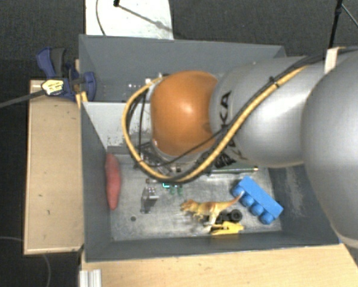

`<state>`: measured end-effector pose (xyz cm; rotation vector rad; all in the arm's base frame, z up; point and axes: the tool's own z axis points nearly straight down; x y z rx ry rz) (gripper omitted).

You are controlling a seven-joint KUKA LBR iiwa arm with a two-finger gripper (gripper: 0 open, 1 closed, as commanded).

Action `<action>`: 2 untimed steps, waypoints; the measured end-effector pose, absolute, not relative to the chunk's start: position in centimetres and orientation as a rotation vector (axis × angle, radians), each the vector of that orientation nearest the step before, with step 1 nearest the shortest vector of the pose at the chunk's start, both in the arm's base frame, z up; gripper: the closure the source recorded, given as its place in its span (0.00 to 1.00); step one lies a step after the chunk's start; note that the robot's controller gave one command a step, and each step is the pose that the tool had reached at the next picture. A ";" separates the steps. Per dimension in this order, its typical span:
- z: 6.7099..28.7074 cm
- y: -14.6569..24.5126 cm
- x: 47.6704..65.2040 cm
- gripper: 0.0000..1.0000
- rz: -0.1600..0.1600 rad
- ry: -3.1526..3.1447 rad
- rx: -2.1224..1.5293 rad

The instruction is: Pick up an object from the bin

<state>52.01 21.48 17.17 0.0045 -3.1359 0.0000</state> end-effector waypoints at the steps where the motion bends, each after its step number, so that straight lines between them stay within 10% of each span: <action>1: 17.6 21.4 52.2 0.00 -0.002 -3.143 -0.004; 2: 16.9 20.6 51.0 0.00 -0.003 -3.146 0.092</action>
Offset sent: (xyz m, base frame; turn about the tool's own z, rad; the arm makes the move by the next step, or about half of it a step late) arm -0.0385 -0.0265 -0.0199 -0.1625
